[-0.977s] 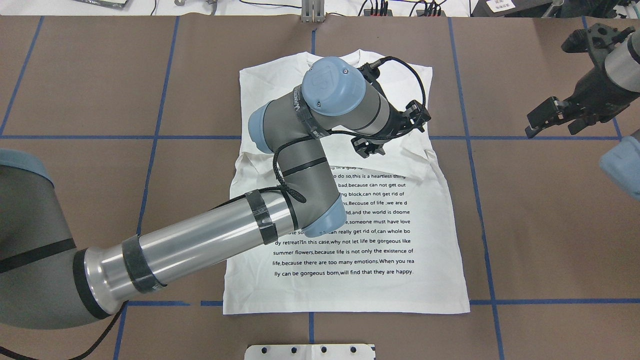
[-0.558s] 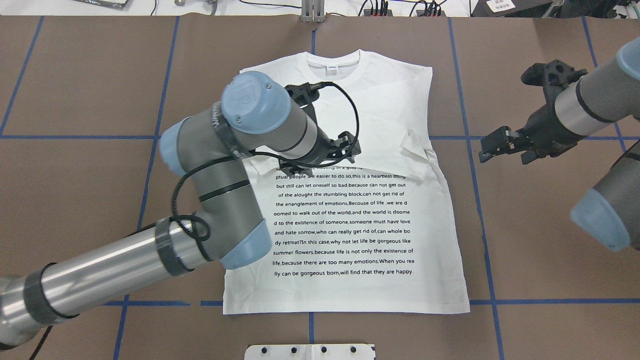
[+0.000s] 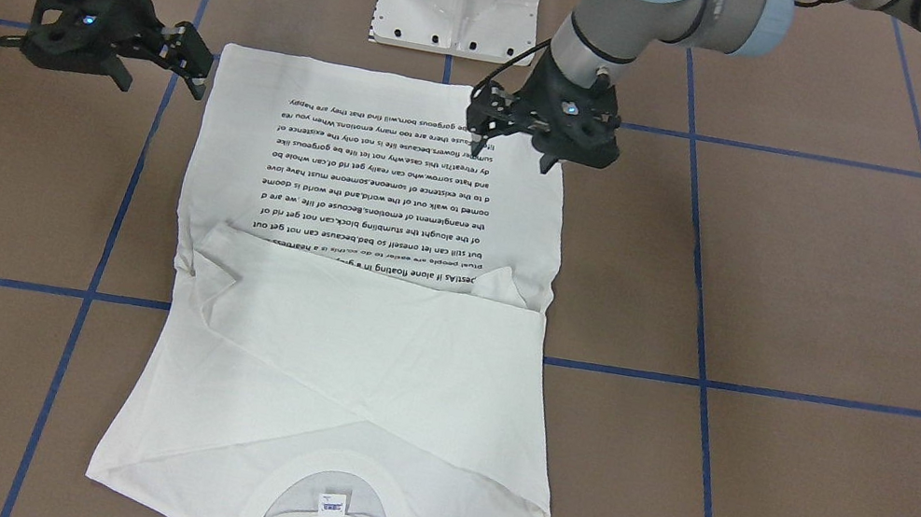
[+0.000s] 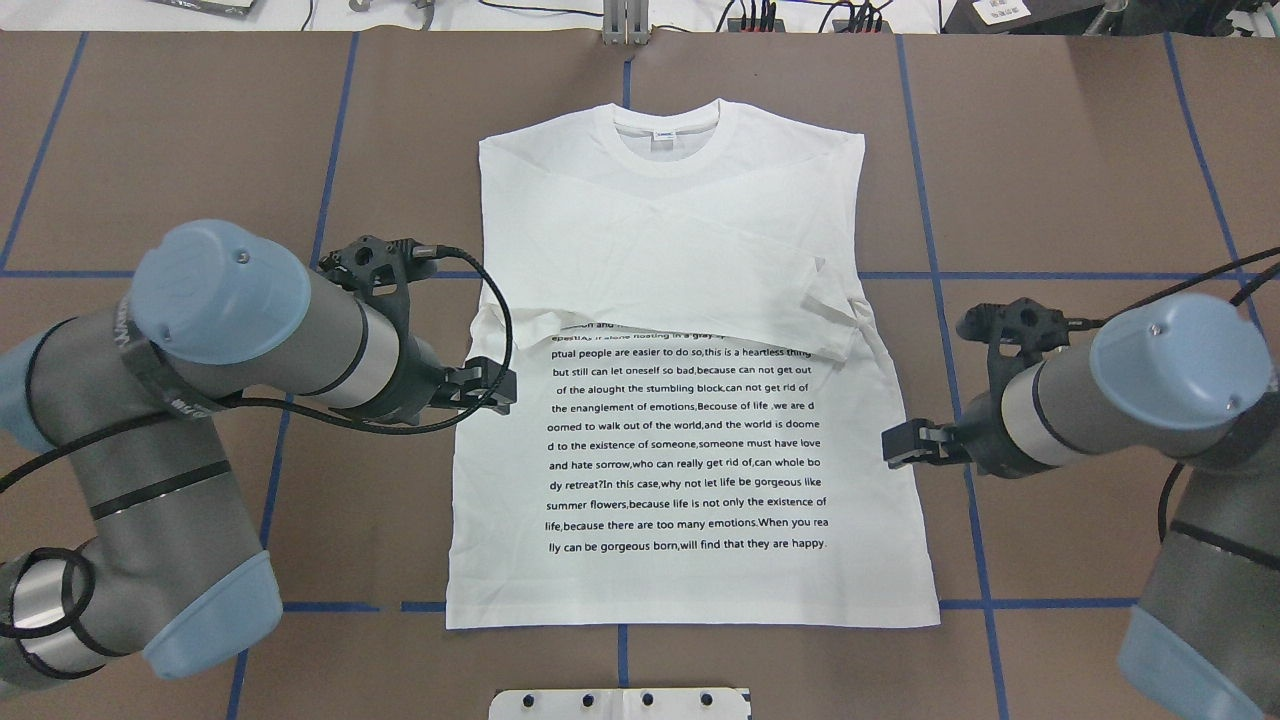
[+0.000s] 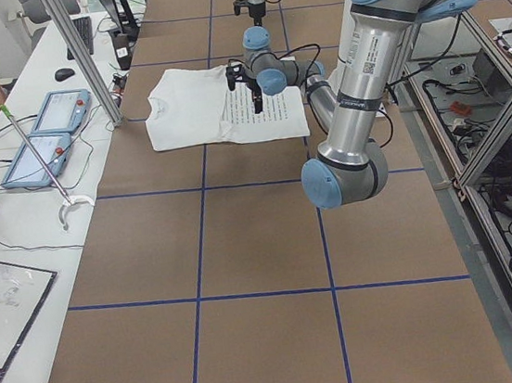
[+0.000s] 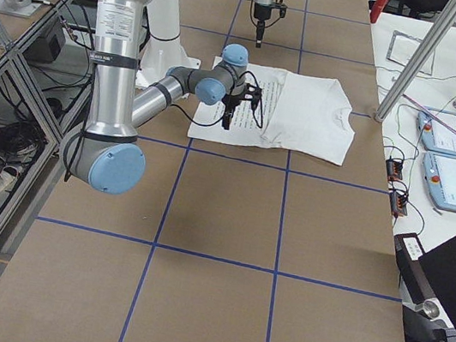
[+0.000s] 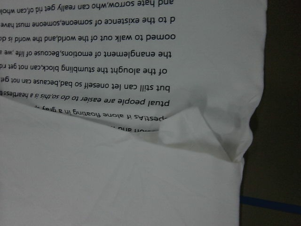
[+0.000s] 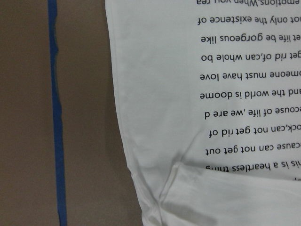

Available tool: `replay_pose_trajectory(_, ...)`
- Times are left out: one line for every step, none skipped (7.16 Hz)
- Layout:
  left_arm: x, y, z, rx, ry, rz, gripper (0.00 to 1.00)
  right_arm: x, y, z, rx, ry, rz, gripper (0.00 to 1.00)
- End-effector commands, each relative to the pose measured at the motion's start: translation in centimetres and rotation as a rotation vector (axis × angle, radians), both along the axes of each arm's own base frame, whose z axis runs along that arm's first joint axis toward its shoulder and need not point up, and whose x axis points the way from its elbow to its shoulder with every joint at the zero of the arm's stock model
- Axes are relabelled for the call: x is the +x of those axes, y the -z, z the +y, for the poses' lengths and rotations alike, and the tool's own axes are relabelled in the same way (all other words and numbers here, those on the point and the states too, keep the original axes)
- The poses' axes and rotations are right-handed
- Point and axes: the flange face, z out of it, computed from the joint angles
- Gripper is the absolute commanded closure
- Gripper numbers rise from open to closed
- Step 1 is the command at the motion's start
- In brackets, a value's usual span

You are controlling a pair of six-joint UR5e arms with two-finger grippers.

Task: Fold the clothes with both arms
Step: 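Release the sleeve and pull the left gripper back while the right gripper lowers, then move both grippers to the hem corners nearest the robot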

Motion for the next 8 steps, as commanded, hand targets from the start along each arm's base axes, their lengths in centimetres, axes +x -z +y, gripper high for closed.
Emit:
replay_pose_trajectory(-0.9, -1.2, 1.3, -0.003, -0.015, -0.027, 0.01, -2.6, -3.2, 5.5, 0.007, 0.03, 0.04, 0.0)
replay_pose_trajectory(-0.8, -1.3, 1.5, -0.002, -0.017, -0.027, 0.01, -4.0, -3.8, 7.0, 0.008, 0.05, 0.057, 0.0)
replay_pose_trajectory(-0.3, -1.3, 2.0, 0.006, -0.02, -0.033, 0.01, -5.6, -5.1, 8.7, -0.009, 0.054, 0.088, 0.01)
replay_pose_trajectory(-0.2, -1.3, 2.1, 0.007, -0.021, -0.034, 0.01, -6.7, -5.6, 10.2, -0.005, 0.054, 0.103, 0.02)
replay_pose_trajectory(-0.2, -1.2, 2.1, 0.007, -0.02, -0.032, 0.01, -7.0, -5.7, 10.5, -0.005, 0.059, 0.105, 0.06)
replay_pose_trajectory(-0.2, -1.2, 2.1, 0.007, -0.02, -0.032, 0.01, -7.0, -5.6, 10.6, -0.005, 0.062, 0.103, 0.09)
replay_pose_trajectory(-0.2, -1.1, 2.1, 0.01, -0.021, -0.03, 0.01, -7.1, -5.6, 10.7, -0.003, 0.068, 0.087, 0.18)
replay_pose_trajectory(-0.1, -1.1, 2.2, 0.01, -0.022, -0.03, 0.01, -7.1, -5.7, 10.7, -0.007, 0.069, 0.087, 0.26)
